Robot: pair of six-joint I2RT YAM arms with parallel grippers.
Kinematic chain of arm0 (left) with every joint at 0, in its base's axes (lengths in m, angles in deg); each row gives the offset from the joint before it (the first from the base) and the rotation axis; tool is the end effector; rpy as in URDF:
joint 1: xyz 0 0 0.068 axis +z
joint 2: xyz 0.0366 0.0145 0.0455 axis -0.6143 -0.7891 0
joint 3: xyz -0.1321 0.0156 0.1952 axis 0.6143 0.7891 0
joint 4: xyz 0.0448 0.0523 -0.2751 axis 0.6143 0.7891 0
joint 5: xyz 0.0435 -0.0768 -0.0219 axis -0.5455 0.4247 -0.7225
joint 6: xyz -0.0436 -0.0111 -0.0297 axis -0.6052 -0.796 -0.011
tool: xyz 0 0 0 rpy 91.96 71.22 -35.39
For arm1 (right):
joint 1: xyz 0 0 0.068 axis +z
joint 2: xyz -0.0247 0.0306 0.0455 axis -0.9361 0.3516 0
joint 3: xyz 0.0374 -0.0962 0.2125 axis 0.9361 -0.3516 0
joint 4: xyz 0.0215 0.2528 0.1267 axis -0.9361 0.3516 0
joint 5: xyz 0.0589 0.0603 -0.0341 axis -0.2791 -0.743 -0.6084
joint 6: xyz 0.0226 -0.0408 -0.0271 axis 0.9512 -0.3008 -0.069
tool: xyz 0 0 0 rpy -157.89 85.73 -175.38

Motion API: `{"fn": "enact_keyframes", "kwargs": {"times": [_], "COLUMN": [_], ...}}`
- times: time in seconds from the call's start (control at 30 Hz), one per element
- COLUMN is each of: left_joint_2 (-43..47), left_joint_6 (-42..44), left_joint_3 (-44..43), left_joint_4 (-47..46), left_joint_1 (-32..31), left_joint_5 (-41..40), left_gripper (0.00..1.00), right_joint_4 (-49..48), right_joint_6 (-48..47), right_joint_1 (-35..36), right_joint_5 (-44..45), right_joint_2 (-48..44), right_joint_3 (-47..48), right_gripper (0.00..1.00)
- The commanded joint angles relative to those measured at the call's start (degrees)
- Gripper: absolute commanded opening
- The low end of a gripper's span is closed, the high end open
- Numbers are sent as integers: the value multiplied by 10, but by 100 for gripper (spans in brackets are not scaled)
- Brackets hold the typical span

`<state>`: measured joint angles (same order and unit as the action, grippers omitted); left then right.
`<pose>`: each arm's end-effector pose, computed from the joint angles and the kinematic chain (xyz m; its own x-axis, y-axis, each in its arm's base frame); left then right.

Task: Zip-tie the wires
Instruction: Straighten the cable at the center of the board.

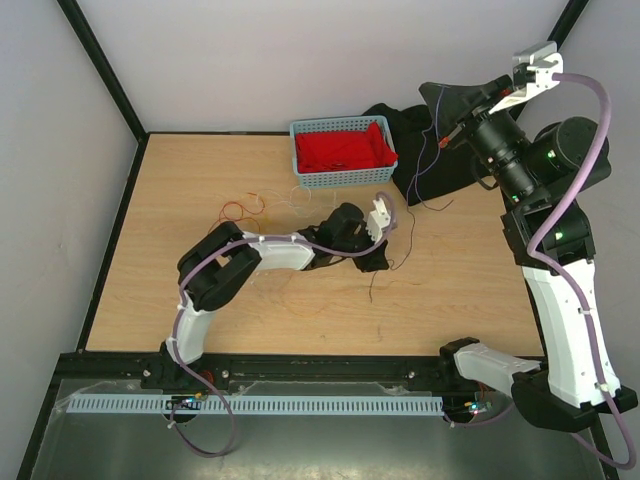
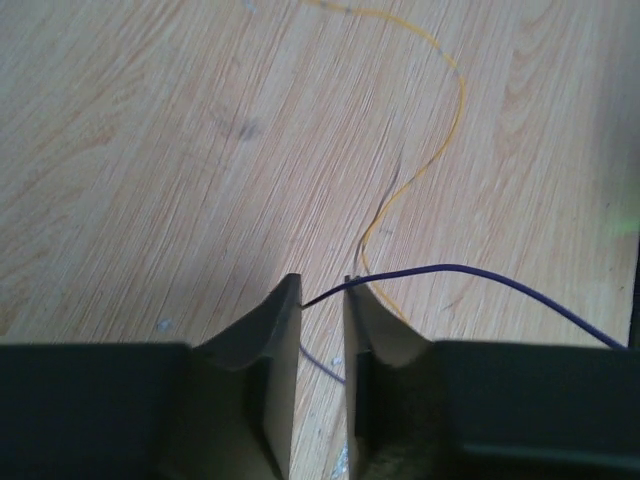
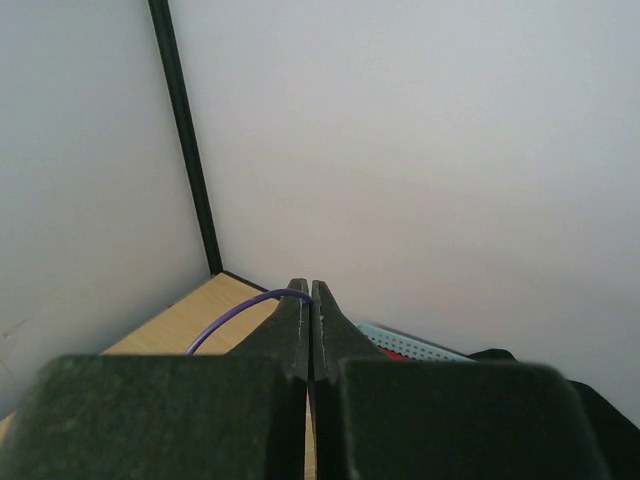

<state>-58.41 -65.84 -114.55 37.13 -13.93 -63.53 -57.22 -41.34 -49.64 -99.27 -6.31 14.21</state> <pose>0.2681 -0.3658 0.1177 -0.3134 0.3138 -0.8963 0.9348 0.2681 -0.2330 0.1878 0.0767 0.5668 0.3069 0.2799 -0.9097 -0.5962 0.8015 0.0454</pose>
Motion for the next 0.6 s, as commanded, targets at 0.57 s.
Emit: {"fn": "enact_keyframes", "kwargs": {"times": [0.57], "left_joint_2": [230], "left_joint_6": [38], "left_joint_3": [161], "left_joint_4": [-96], "left_joint_1": [79], "left_joint_5": [-89], "left_gripper": [0], "right_joint_4": [66], "right_joint_6": [-106], "right_joint_1": [-1], "right_joint_5": [251], "right_joint_2": [-64], "right_joint_3": [-109], "right_gripper": [0]}}
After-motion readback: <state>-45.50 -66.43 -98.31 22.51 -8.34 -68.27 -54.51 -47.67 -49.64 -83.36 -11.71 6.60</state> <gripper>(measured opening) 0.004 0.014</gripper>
